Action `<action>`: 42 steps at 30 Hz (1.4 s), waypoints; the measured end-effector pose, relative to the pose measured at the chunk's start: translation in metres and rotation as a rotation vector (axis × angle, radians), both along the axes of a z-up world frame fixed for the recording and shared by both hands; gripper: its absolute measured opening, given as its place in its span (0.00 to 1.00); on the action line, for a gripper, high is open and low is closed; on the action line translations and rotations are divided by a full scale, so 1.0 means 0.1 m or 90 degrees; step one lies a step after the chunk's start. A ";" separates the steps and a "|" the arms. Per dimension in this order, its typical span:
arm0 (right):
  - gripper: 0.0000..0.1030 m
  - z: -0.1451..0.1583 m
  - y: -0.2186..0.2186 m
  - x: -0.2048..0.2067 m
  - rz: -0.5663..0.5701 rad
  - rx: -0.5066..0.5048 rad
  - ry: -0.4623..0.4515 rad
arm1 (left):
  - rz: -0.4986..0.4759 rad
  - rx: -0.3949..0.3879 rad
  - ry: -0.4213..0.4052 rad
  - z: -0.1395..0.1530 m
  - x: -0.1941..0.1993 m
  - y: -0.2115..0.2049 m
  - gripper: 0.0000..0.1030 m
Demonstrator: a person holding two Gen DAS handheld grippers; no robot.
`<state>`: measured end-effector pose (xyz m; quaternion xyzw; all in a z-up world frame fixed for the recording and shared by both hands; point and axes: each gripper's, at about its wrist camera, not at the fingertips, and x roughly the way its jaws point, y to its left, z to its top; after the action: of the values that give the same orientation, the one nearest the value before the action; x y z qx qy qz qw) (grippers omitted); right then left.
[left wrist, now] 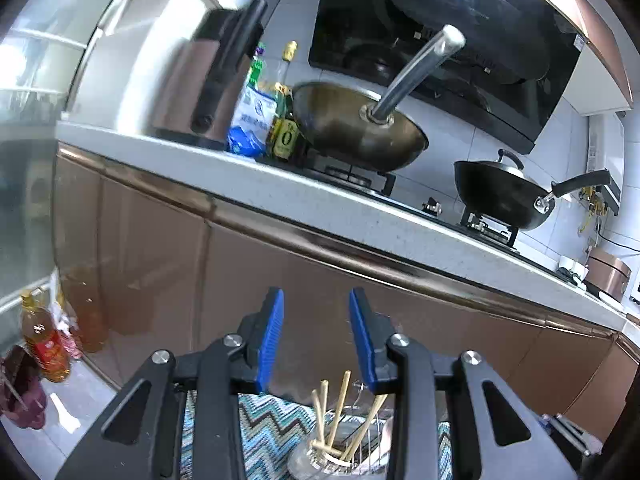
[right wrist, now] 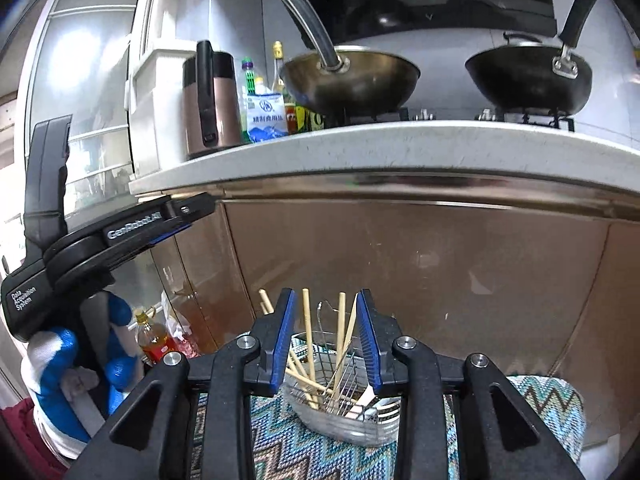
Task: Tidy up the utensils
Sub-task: 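Raise both open tools away from the holder and hold them still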
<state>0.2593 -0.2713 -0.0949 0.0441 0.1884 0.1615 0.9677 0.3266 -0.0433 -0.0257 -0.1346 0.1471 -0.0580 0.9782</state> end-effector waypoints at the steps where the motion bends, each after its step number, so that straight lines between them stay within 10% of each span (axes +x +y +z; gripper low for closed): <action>1: 0.31 0.05 0.00 -0.07 -0.002 0.001 -0.005 | 0.003 0.004 0.000 0.03 -0.06 0.01 0.31; 42: 0.59 0.40 -0.44 -2.51 -0.146 0.028 -0.089 | 0.071 0.070 0.085 0.15 -2.25 0.79 0.45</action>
<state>0.0081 -0.3157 -0.0546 0.0754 0.1109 0.0566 0.9894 0.1018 0.0362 -0.0106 -0.0926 0.2075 0.0138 0.9737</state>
